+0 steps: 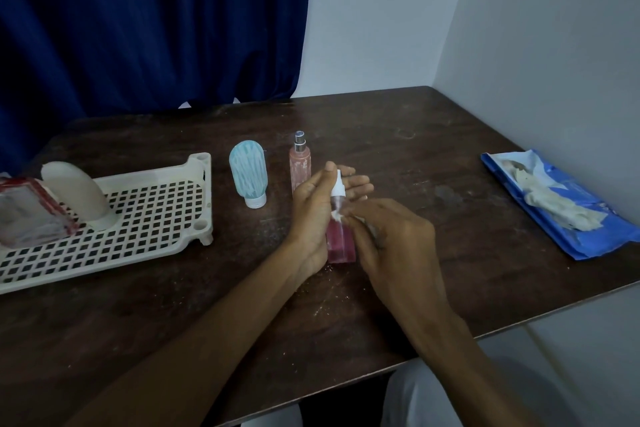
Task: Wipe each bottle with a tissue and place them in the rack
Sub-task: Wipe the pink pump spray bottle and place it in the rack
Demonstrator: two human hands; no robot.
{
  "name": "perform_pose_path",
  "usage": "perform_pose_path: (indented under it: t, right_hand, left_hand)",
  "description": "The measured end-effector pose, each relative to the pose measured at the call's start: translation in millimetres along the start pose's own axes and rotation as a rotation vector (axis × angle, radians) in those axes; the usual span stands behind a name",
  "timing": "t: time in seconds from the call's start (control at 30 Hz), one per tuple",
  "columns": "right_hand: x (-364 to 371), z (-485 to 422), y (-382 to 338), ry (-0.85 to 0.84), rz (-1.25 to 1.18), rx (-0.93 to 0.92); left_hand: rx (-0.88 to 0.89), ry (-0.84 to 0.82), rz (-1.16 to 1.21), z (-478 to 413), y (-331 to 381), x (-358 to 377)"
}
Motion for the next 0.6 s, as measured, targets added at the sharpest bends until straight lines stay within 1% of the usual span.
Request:
perform_pose_path:
  t: [0.07,0.17,0.33,0.43,0.5,0.6]
  right_hand:
    - [-0.1,10.2,0.2,-0.031,0.023,-0.003]
    - [-3.1,15.0,5.5,-0.031,0.044,0.015]
    - [-6.2,-4.9,6.2,0.027,0.044,0.036]
    - [-4.1,-10.0,-2.2,0.045,0.060,-0.003]
    - [-2.3,-5.5,-9.9,0.026,0.102,-0.029]
    - [-2.4,8.5,-16.2,-0.023,0.117,-0.022]
  left_hand:
    - [-0.013,0.033,0.057,-0.5,-0.7,-1.3]
    - [-0.055,0.049,0.128,-0.9,-1.9,-2.4]
    - [-0.092,-0.003,0.141,1.1,-3.7,-1.0]
    - [-0.111,0.003,0.135,2.9,-3.3,0.9]
    - [-0.119,0.003,0.150,3.0,-3.1,3.0]
    - [-0.100,0.012,0.162,1.6,-3.3,3.3]
Point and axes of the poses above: each hand's wrist, its own z-axis away from the middle knuckle, its own x-axis out of the palm, y = z × x, the point moved 6 cm from there along -z, towards the middle knuckle, and after that the axes turned 12 degrees about z, right-handed, at the moved point
